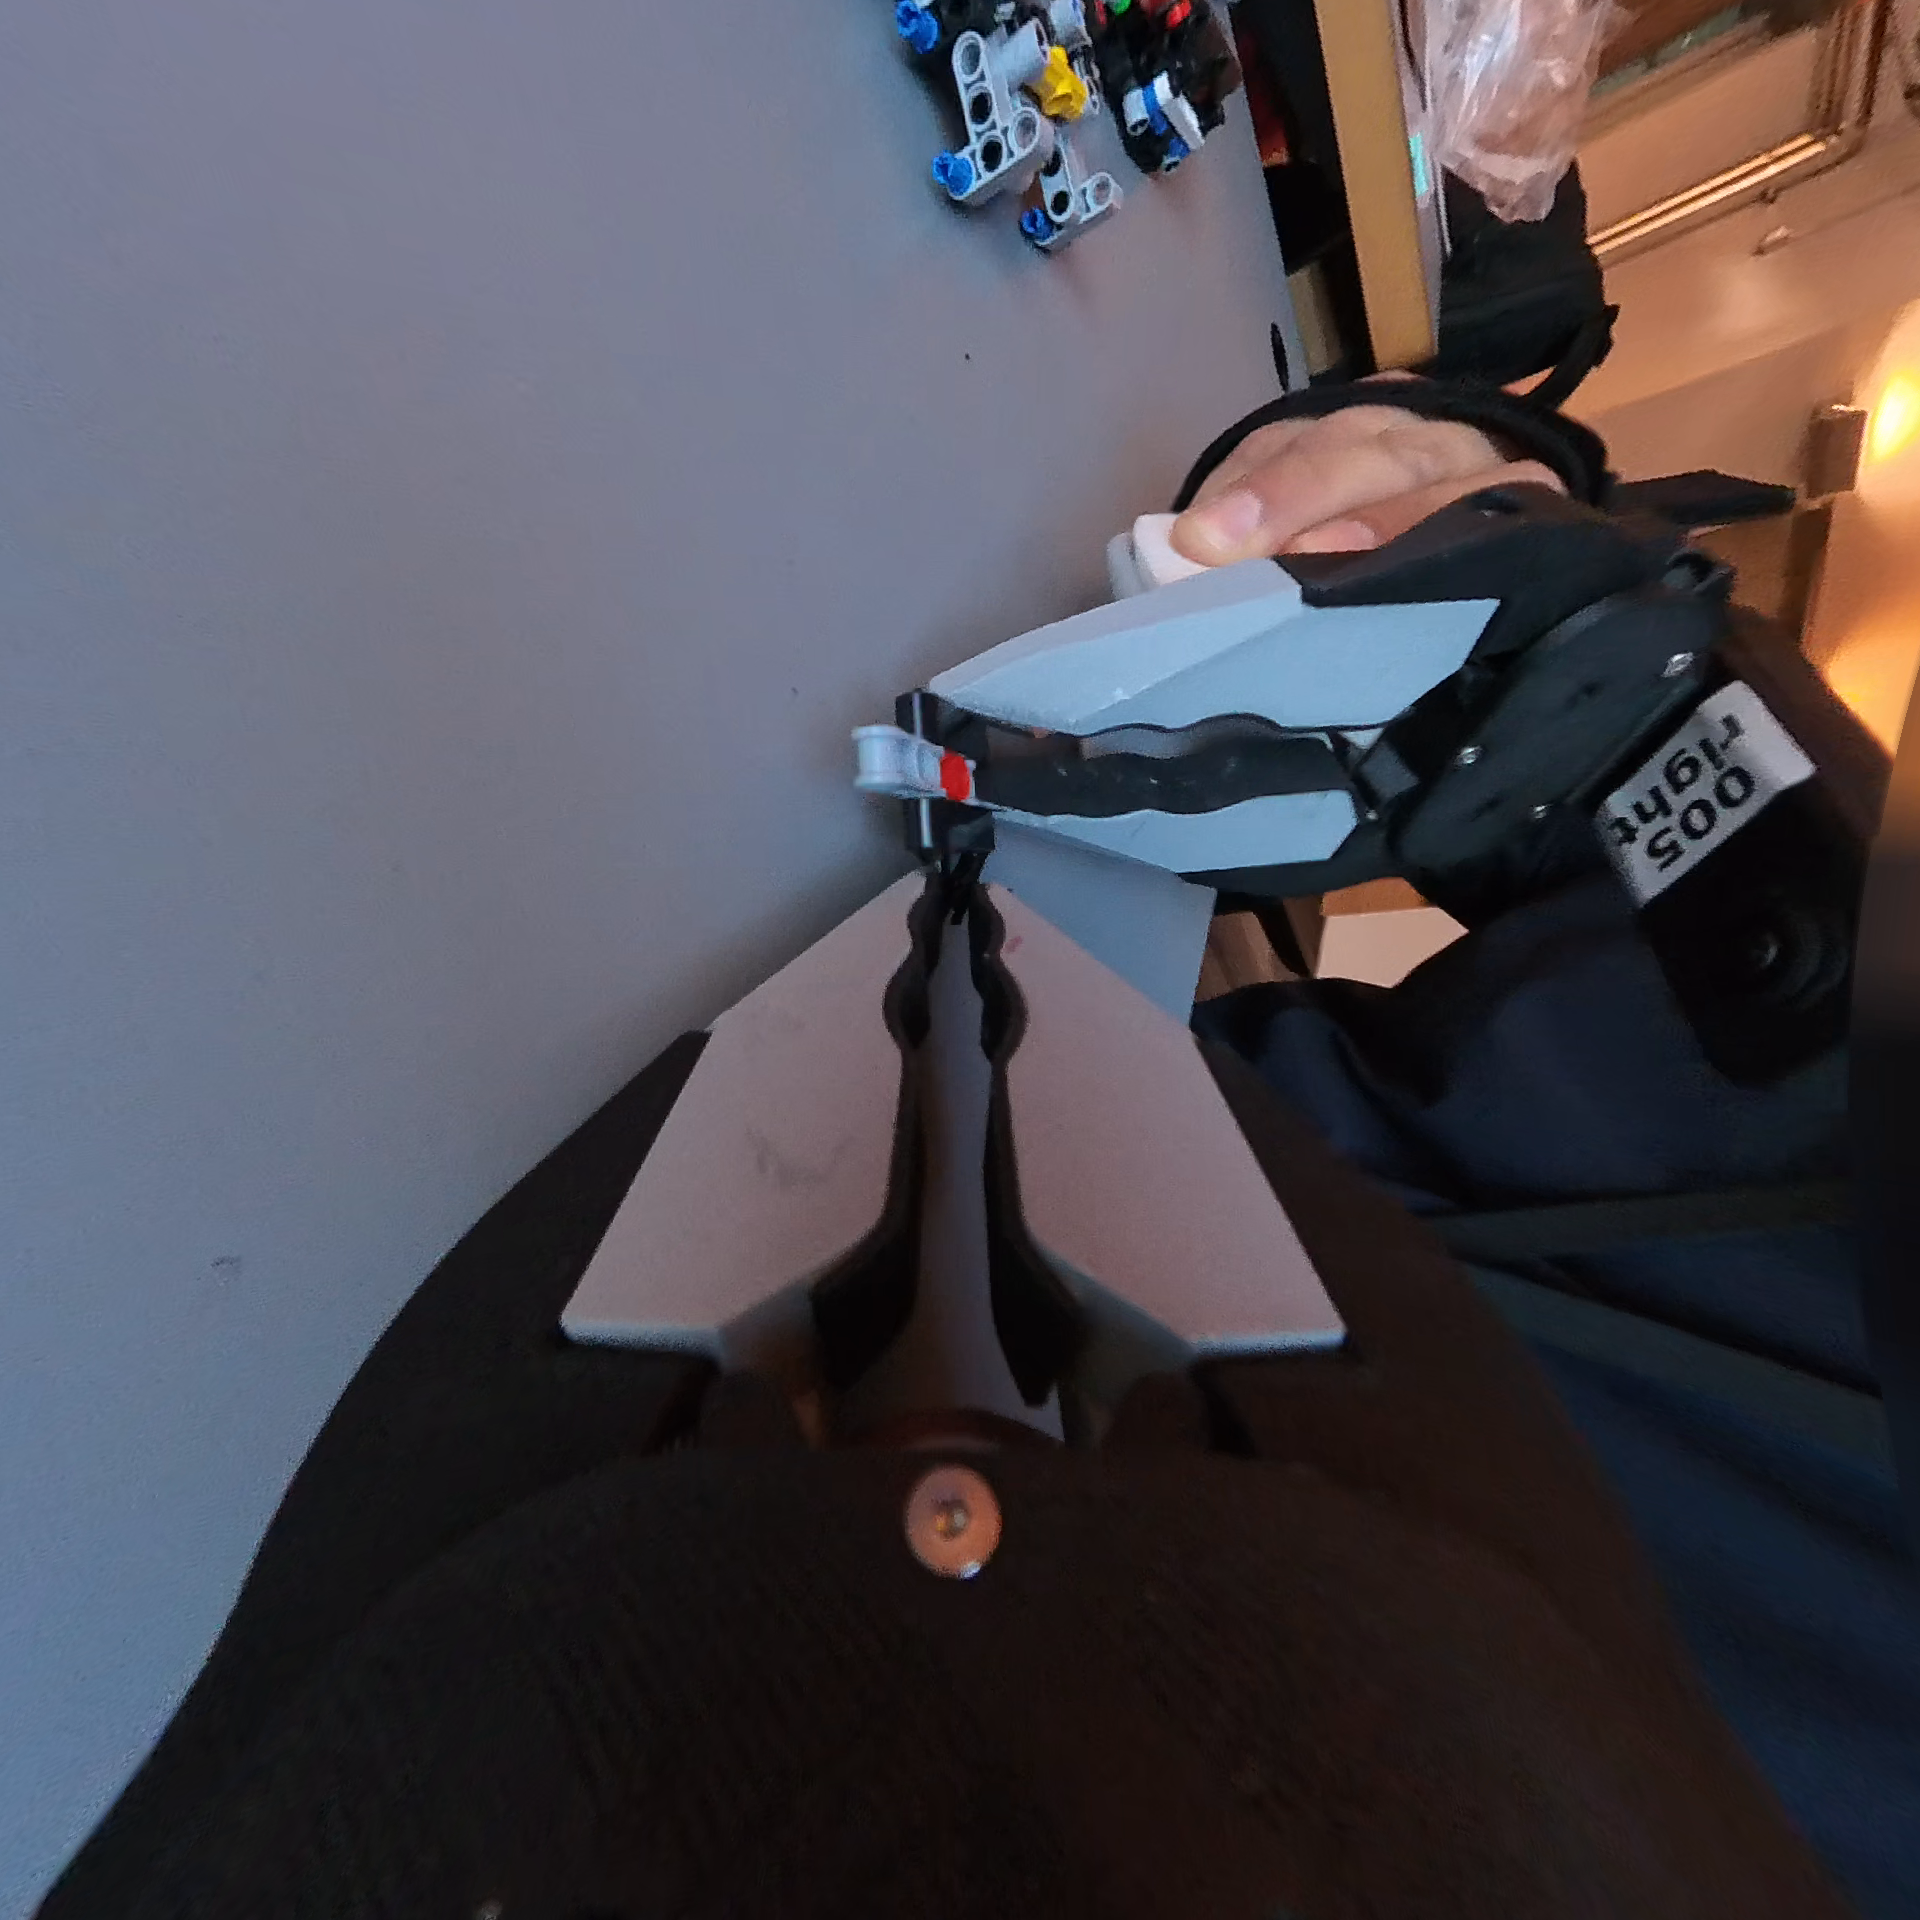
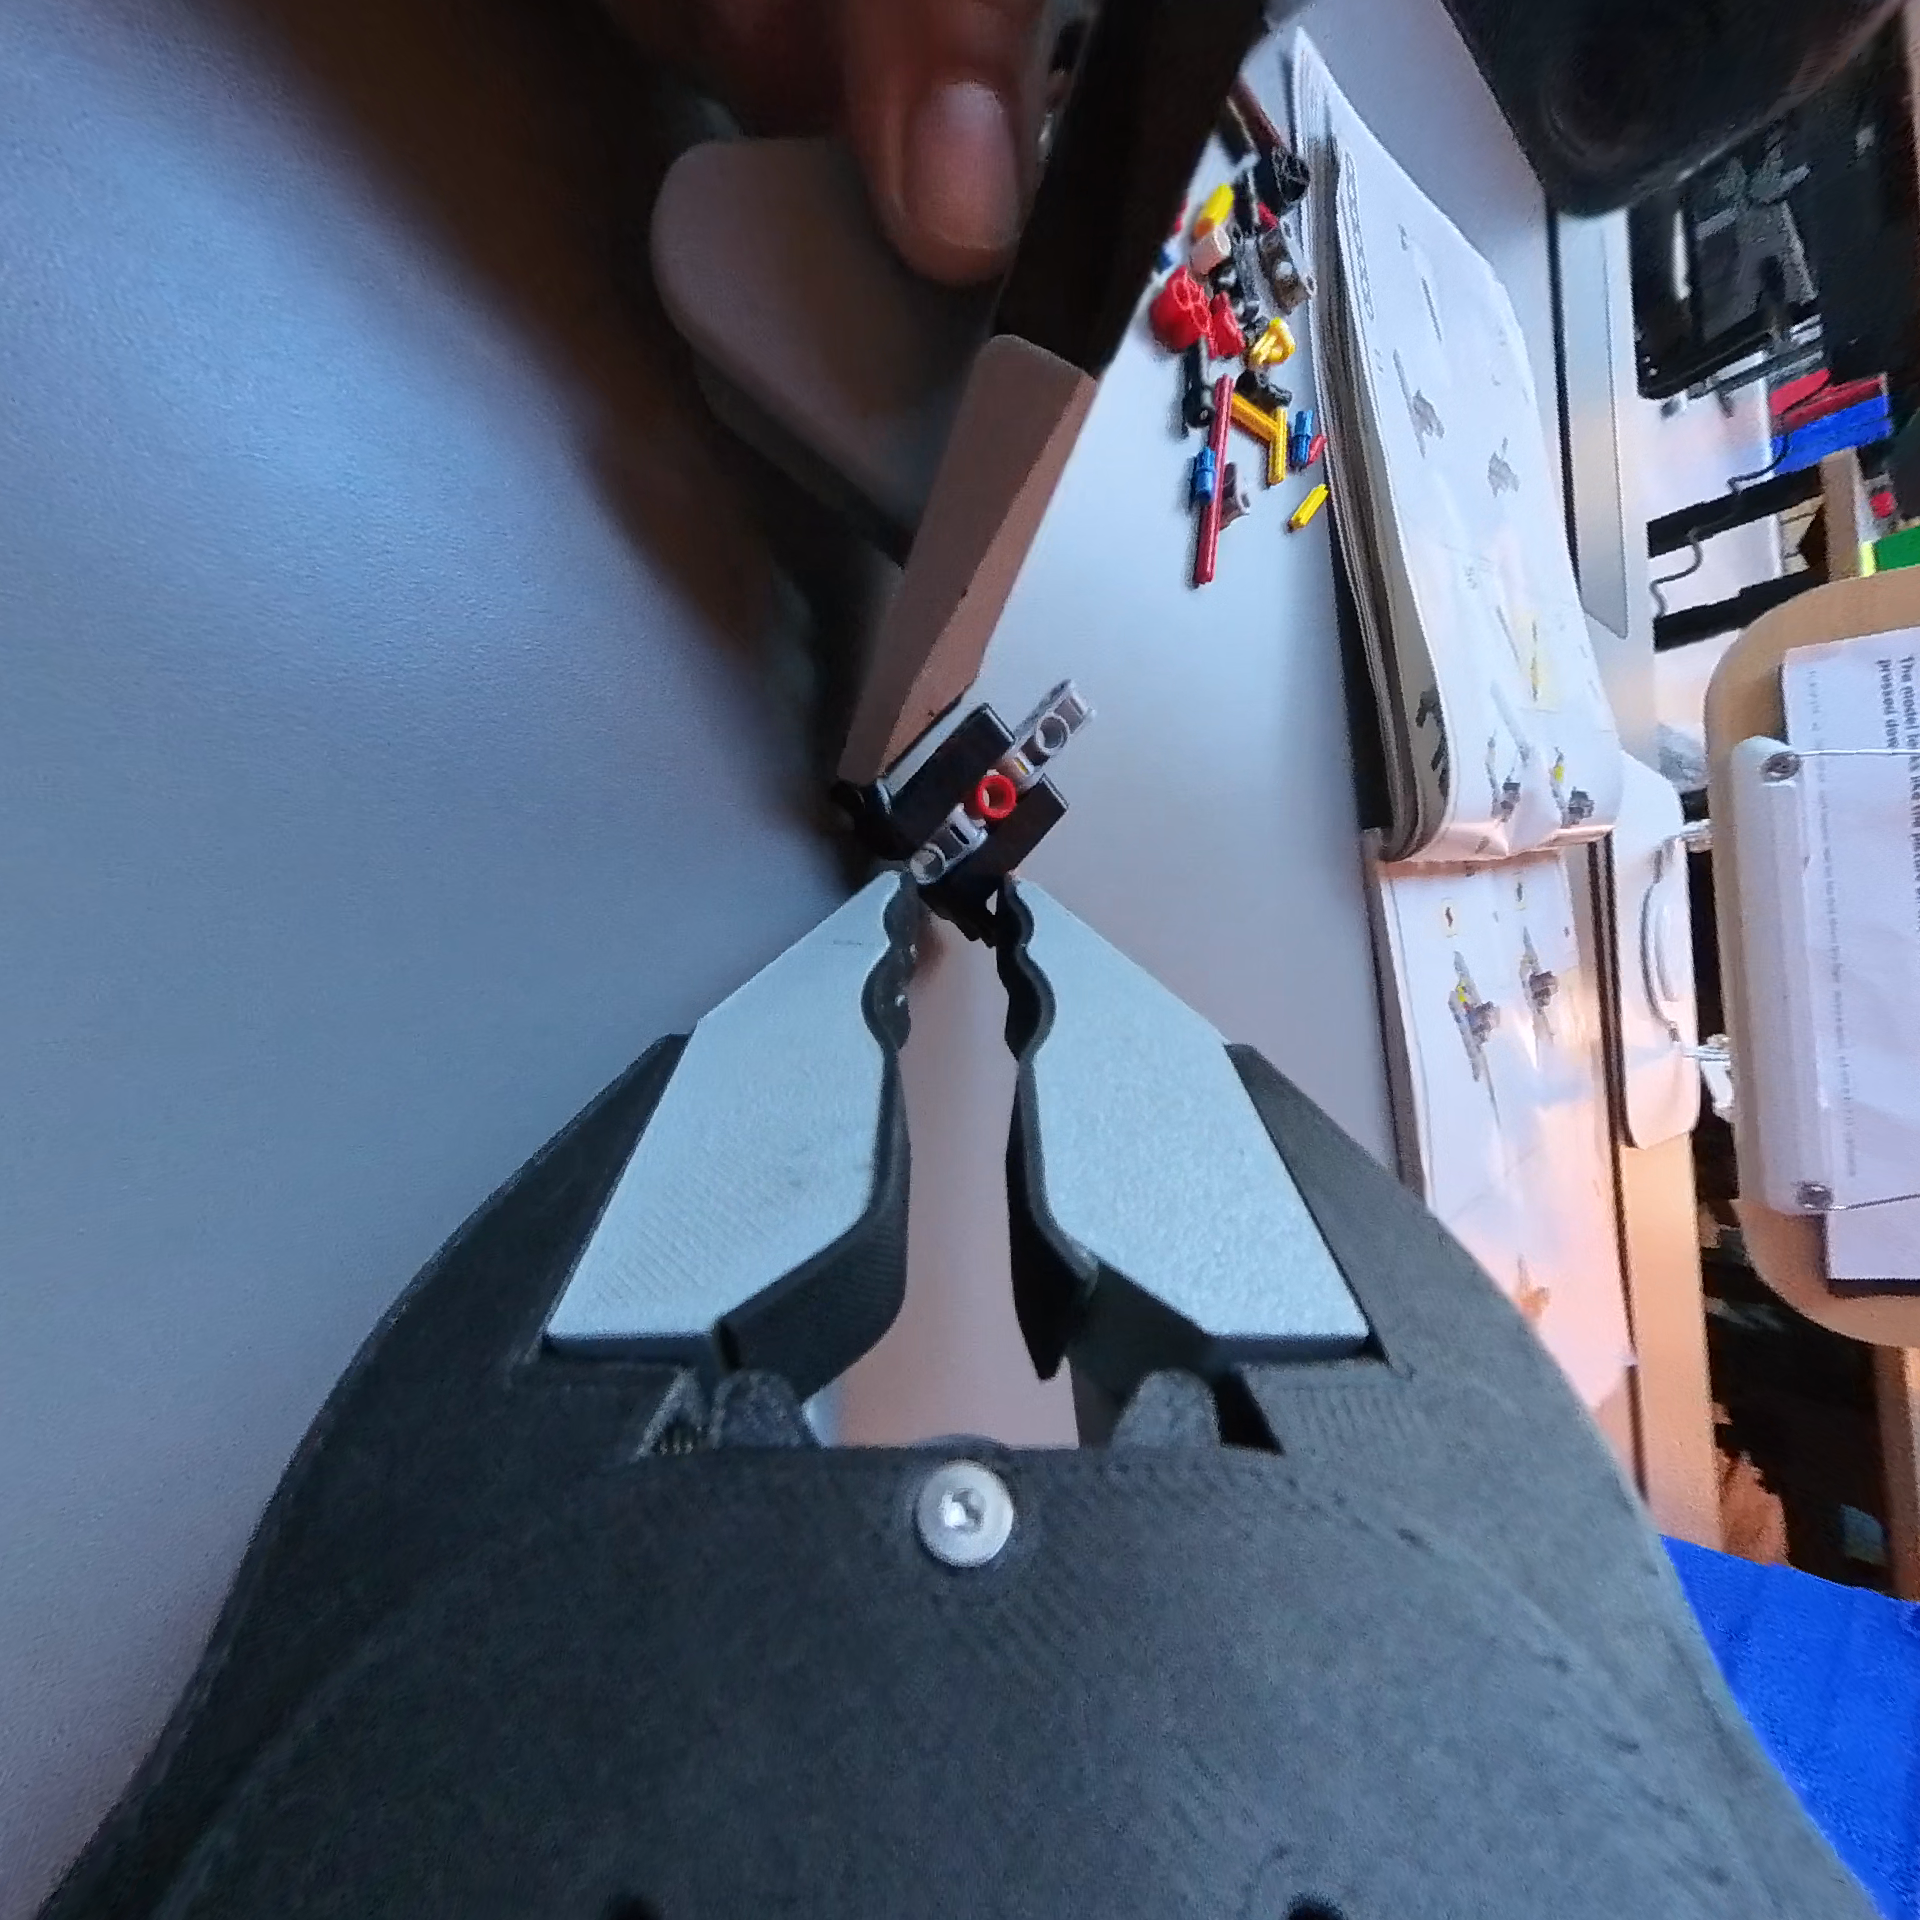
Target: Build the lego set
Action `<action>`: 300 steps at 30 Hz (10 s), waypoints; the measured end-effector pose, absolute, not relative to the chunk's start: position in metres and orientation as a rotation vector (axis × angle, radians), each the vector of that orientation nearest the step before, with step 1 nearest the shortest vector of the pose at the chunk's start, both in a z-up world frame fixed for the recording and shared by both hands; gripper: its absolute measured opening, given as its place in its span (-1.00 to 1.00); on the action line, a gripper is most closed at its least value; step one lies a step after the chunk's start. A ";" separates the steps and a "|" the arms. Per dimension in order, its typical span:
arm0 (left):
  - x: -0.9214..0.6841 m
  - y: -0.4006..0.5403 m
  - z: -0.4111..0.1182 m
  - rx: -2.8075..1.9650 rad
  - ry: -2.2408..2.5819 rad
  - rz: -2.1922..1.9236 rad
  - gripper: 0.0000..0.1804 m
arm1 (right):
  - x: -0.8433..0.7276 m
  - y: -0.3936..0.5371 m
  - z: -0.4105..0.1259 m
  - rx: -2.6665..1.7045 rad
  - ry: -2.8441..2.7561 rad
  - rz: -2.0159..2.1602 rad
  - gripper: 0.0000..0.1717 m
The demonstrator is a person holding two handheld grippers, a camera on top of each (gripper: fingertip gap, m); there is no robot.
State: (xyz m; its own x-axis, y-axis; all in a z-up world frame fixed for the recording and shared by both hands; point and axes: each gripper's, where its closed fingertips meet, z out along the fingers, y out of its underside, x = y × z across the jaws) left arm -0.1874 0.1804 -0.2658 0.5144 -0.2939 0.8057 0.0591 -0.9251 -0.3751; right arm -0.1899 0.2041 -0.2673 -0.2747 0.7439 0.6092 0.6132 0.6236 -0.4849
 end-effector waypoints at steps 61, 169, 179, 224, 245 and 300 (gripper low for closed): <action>-0.177 0.164 -0.229 -1.922 1.095 -0.476 -0.98 | -0.186 0.162 -0.233 -1.054 -1.999 0.976 -0.99; -0.162 0.205 -0.273 -2.299 1.160 -0.380 -0.50 | -0.161 0.220 -0.261 -1.686 -1.866 1.159 -0.99; -0.159 0.198 -0.272 -2.222 1.186 -0.422 -0.50 | -0.164 0.218 -0.264 -1.799 -1.881 1.308 -0.99; -0.166 0.176 -0.268 -2.087 1.249 -0.818 -0.51 | -0.171 0.198 -0.265 -1.075 -2.073 0.726 -1.00; -0.167 0.175 -0.272 -2.021 1.331 -0.653 -0.50 | -0.168 0.190 -0.267 -1.830 -2.055 1.502 -1.00; -0.171 0.172 -0.271 -2.034 1.336 -0.723 -0.51 | -0.175 0.189 -0.263 -1.540 -2.118 1.245 -1.00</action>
State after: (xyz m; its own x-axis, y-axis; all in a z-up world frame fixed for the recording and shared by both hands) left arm -0.1706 0.1719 -0.2708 0.3465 -0.9306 0.1178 -0.6074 -0.3183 -0.7278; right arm -0.1746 0.1891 -0.2629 -0.4147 0.8676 -0.2744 0.6616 0.0804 -0.7455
